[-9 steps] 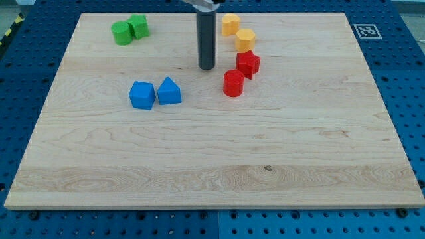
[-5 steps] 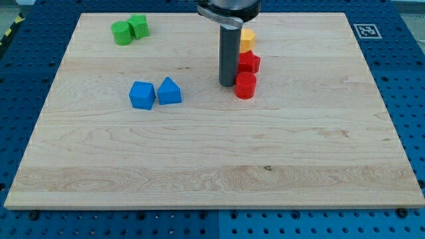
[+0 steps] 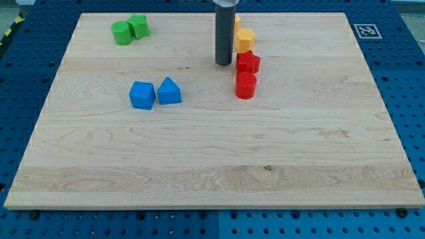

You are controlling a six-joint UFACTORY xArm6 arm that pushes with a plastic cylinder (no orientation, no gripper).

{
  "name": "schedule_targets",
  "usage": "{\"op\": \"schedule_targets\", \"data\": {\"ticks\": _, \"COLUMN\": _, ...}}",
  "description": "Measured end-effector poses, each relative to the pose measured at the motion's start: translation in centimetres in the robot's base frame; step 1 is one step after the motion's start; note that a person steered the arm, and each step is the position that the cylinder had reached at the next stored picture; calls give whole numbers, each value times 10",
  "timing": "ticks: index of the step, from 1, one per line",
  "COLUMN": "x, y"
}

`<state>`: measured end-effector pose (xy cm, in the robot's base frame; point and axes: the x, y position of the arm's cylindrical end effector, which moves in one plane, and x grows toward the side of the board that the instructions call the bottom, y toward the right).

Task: Push the red star and red circle a bit down

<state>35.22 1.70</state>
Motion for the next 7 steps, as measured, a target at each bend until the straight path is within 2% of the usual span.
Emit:
{"op": "schedule_targets", "data": {"ticks": 2, "x": -26, "y": 8}}
{"op": "schedule_targets", "data": {"ticks": 4, "x": 1, "y": 29}}
{"op": "schedule_targets", "data": {"ticks": 6, "x": 4, "y": 29}}
{"op": "schedule_targets", "data": {"ticks": 7, "x": -9, "y": 33}}
